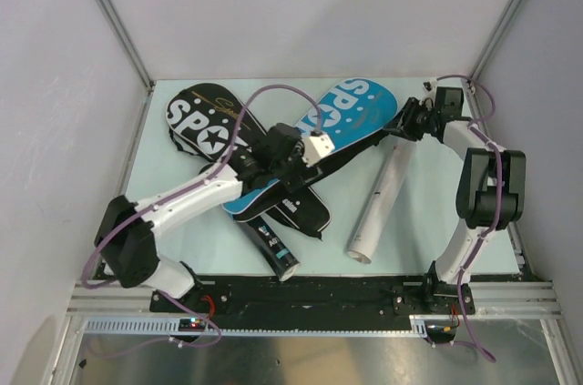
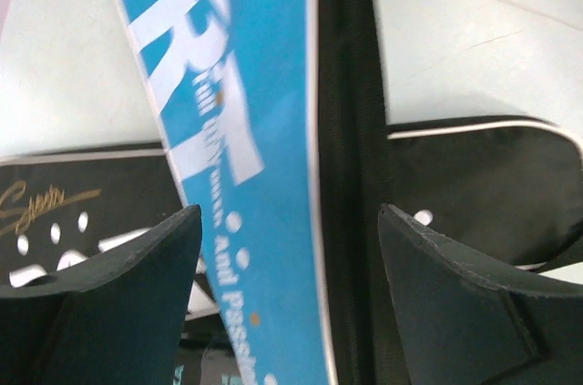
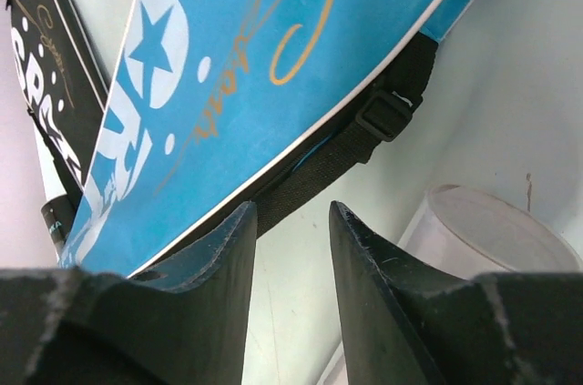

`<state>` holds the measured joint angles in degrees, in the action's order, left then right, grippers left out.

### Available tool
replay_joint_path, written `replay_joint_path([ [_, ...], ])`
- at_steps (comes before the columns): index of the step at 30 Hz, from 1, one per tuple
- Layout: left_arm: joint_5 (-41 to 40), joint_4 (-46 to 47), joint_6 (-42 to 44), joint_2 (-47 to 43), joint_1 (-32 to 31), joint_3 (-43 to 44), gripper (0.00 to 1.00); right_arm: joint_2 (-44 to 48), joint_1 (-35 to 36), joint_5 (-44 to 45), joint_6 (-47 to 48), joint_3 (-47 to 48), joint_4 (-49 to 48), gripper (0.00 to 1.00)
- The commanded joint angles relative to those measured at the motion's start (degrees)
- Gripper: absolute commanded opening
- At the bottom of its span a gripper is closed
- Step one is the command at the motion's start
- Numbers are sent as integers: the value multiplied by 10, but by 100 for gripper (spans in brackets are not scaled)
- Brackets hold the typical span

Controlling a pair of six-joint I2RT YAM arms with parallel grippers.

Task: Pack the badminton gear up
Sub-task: Adjust the racket bag at the center of the board, then pick up the racket bag from the center of the board.

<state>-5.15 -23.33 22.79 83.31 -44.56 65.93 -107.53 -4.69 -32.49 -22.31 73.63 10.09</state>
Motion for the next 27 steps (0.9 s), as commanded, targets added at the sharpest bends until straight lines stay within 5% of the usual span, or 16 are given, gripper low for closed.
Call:
replay_joint_path([
  [1,2,5,52,63,-52,49,80,50,-4,8,-8,5,4,42],
  [5,-13,8,63,126,-70,94,79,72,-10,0,-19,-8,-14,43],
  [9,-39,11,73,185,-74,121,92,94,-22,-18,-33,-26,-38,44],
  [16,-72,22,101,234,-80,116,99,116,-39,-45,-44,-39,-59,47],
  [27,-186,105,128,291,-94,90,91,127,-49,-65,-65,-46,-85,48],
])
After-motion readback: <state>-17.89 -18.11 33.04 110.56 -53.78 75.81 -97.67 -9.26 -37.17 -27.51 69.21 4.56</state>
